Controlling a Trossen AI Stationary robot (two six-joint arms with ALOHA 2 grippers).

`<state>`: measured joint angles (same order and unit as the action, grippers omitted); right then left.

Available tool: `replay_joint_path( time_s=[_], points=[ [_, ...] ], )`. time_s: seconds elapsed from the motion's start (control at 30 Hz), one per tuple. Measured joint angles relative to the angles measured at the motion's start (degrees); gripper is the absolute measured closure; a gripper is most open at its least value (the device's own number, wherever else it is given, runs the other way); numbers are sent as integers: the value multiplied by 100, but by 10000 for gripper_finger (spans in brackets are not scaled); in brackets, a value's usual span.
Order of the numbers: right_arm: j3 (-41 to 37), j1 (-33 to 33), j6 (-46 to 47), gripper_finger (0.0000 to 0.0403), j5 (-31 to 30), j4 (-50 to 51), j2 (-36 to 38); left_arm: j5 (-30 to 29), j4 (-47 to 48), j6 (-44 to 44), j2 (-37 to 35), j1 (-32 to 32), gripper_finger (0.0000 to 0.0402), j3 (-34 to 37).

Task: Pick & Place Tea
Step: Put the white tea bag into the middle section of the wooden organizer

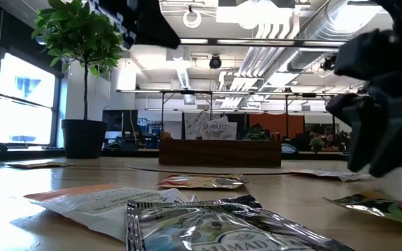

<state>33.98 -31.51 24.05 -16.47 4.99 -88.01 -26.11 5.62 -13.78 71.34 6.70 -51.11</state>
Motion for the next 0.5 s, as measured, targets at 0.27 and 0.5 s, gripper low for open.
replay_joint_path(
  time_s=[0.27, 0.5],
  points=[
    [33, -100, -430, 264, -1025, 245, -378, 1016, -868, -151, 900, -365, 318, 0],
    [13, -77, -1065, 264, -1590, 342, -378, 2387, -2210, -1156, 1826, -797, 318, 3]
  ],
)
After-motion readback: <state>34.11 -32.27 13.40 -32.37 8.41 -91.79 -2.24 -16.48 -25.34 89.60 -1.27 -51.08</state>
